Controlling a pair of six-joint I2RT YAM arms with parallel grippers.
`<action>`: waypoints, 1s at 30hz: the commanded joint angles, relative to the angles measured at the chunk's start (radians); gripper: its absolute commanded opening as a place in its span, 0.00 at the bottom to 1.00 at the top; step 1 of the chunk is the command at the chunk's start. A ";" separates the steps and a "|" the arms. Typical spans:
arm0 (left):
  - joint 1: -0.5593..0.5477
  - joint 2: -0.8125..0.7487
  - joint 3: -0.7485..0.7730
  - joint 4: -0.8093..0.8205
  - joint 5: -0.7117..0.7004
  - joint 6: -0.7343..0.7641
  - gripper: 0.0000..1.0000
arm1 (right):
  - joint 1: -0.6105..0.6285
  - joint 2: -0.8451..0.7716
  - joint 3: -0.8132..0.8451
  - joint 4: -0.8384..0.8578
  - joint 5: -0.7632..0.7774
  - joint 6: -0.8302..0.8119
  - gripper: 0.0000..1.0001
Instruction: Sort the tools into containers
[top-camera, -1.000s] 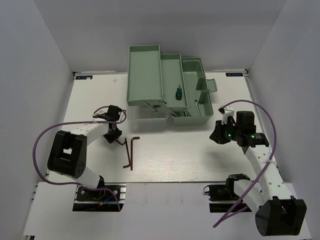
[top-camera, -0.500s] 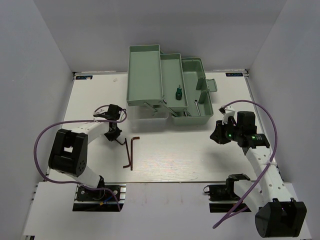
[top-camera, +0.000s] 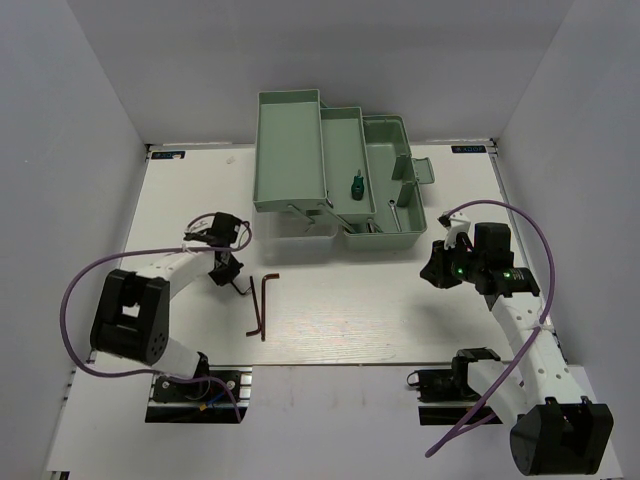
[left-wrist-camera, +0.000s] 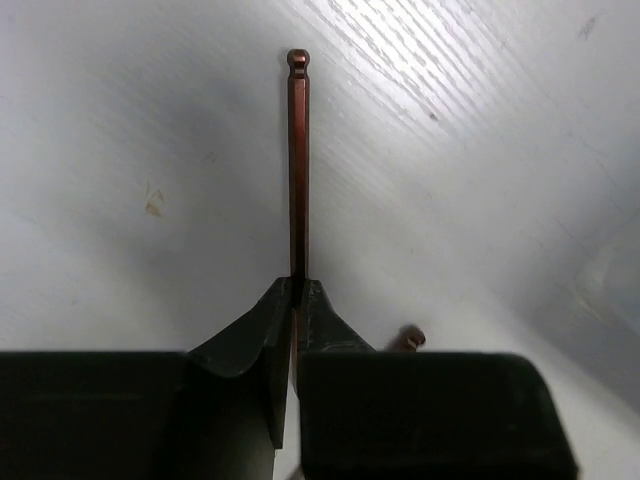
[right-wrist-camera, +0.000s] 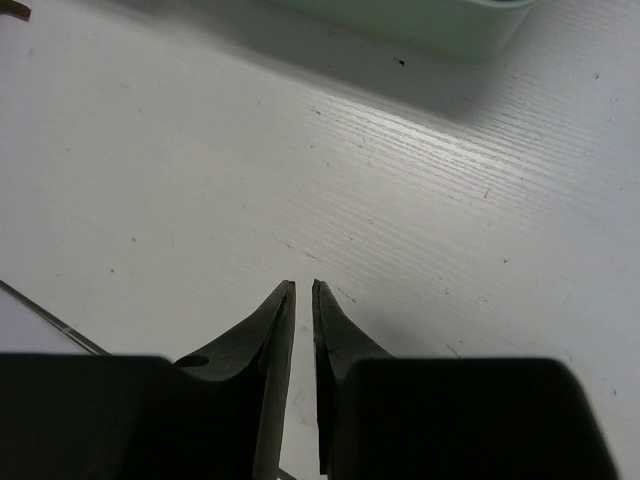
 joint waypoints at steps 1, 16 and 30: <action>-0.010 -0.145 0.012 -0.051 0.013 0.024 0.00 | -0.004 -0.014 0.010 0.006 -0.021 0.003 0.19; -0.010 -0.448 0.322 -0.118 0.259 0.325 0.00 | -0.004 -0.003 0.002 0.006 -0.048 -0.014 0.19; -0.010 0.045 0.911 0.106 0.626 0.535 0.00 | 0.007 0.034 -0.015 0.010 -0.153 -0.066 0.12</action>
